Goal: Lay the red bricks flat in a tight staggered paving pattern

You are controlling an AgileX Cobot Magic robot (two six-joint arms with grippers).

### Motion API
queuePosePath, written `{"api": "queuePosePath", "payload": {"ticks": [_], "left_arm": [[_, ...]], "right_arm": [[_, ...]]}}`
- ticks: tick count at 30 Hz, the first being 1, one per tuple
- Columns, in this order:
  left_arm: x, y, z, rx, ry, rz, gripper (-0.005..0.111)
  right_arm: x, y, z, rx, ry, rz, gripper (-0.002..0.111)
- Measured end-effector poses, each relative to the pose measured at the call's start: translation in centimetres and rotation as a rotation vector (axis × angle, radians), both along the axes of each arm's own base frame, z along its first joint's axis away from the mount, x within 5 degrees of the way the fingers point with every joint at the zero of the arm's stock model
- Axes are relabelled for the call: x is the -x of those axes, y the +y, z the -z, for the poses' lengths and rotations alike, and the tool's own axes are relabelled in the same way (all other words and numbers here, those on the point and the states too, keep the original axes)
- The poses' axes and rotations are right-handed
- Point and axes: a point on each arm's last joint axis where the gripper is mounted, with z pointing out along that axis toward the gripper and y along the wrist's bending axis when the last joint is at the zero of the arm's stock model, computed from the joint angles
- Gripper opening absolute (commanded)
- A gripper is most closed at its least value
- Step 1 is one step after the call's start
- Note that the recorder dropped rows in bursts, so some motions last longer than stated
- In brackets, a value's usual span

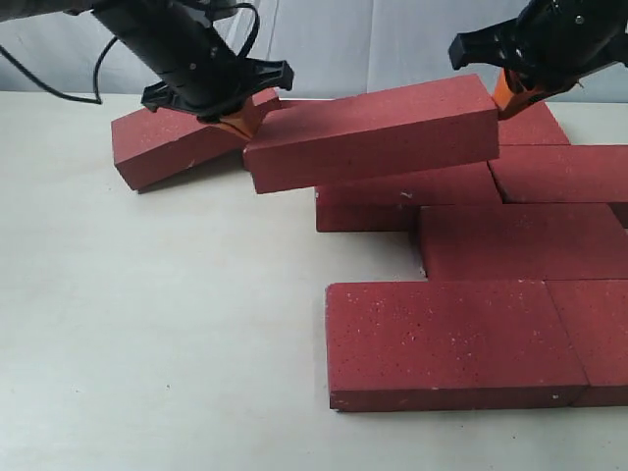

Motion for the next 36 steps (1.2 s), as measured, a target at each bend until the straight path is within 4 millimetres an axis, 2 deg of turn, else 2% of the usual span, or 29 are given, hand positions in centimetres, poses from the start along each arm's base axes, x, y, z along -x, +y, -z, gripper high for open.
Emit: {"api": "queuePosePath", "payload": {"ticks": [7,11,17,25,36], "left_arm": [[4.3,3.2,-0.8,-0.127,-0.067,0.009,0.0],[5.8,5.7,-1.4,-0.147,-0.097,-0.035,0.0],[7.2,9.4,-0.1,-0.173,-0.078,-0.115,0.0],[7.9,12.6,3.1,-0.209,-0.064,-0.179,0.0],[8.8,13.7,6.2,-0.212,-0.157,-0.263,0.0]], "right_arm": [[1.9,4.5,-0.2,0.01,0.015,-0.076,-0.001],[2.9,7.0,-0.2,0.003,0.006,-0.115,-0.001],[3.6,10.8,1.0,-0.021,-0.007,-0.175,-0.001],[2.7,14.2,5.2,-0.04,0.045,-0.195,-0.001],[1.8,16.7,11.8,0.007,0.135,-0.214,-0.001]]}}
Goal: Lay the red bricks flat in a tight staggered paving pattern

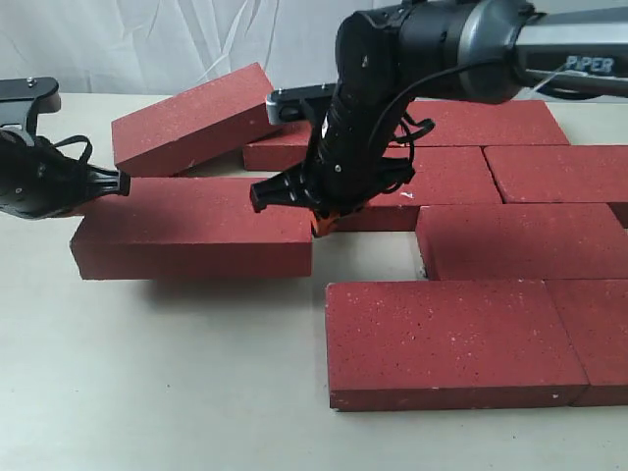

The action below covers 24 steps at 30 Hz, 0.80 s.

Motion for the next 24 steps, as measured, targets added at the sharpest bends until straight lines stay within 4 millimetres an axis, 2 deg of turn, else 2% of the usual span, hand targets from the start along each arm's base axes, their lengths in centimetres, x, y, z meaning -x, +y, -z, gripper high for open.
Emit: {"api": "queuePosePath", "payload": {"ticks": [4,6,9,12,18,24], "left_arm": [[0.4,0.1,1.1,0.004,0.002,-0.021,0.0],[0.2,0.1,2.3,-0.002,0.031,-0.025,0.0],[-0.1,0.1,3.3,-0.008,0.051,-0.028,0.0],[-0.2,0.2,4.1,-0.018,0.071,-0.025,0.0],[-0.3,1.7,4.1,-0.016,0.083,-0.073,0.0],[-0.3,1.9,4.1,-0.044,0.079,-0.049,0.0]], "right_arm": [[-0.3,0.4,2.3,0.01,0.039,0.012,-0.001],[-0.4,0.7,3.6,0.015,0.065,0.017,-0.001],[-0.5,0.8,4.4,0.021,0.078,0.02,-0.001],[-0.5,0.8,4.5,0.015,0.08,0.035,-0.001],[-0.3,1.5,4.4,-0.013,0.081,0.103,-0.001],[-0.6,1.1,3.8,0.014,0.035,0.146,-0.001]]}}
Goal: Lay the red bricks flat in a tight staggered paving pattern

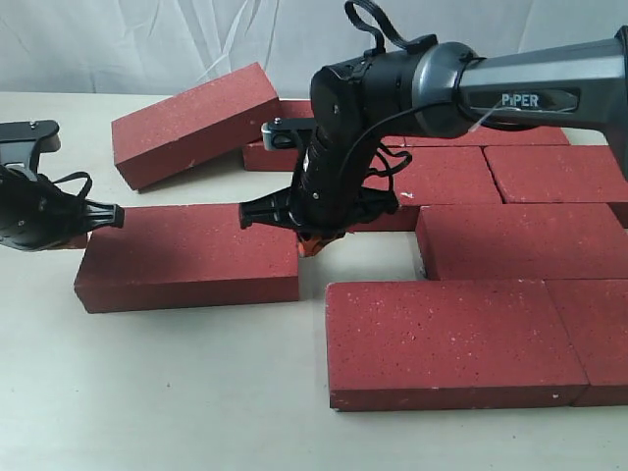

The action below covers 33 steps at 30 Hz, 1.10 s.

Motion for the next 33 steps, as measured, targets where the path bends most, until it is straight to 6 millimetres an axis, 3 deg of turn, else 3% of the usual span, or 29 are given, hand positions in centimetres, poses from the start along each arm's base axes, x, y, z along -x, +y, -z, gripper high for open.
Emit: {"api": "queuePosePath", "payload": {"ticks": [15,23,33], "left_arm": [[-0.1,0.2,1.5,-0.048,0.04,0.049,0.0],[-0.3,0.2,1.4,-0.062,0.015,0.061,0.0],[-0.6,0.2,1.2,-0.065,-0.017,0.058,0.0]], "right_arm": [[-0.8,-0.3,0.3,0.042,-0.08,0.005,-0.001],[0.3,0.3,0.8,0.04,-0.007,-0.147,-0.001],[1.4,0.6,0.8,0.032,0.076,-0.201,-0.001]]}}
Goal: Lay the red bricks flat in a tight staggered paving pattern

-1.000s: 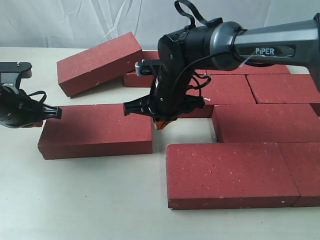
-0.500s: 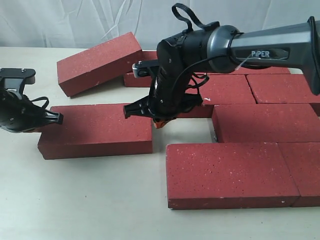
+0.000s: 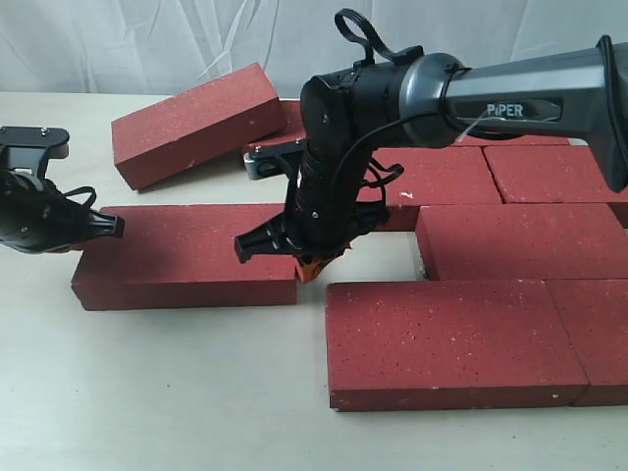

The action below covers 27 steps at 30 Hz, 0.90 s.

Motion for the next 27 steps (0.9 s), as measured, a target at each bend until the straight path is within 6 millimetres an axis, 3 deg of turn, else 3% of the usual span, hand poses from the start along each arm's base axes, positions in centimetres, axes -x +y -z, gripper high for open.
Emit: {"api": "queuePosePath", "payload": {"ticks": [11,21,27], "left_arm": [[-0.2,0.0,-0.1,-0.001,-0.029,-0.003,0.0],[-0.1,0.2,0.0,-0.028,-0.011,0.03,0.0],[0.1,0.2,0.1,-0.044,0.013,0.05,0.0]], "right_arm": [[0.7,-0.1,-0.4,0.009,0.06,-0.032,-0.001],[0.1,-3.4,-5.6,0.238,-0.169,-0.032,-0.001],[0.1,-4.2,-7.2,0.285,-0.233,-0.017,-0.001]]}}
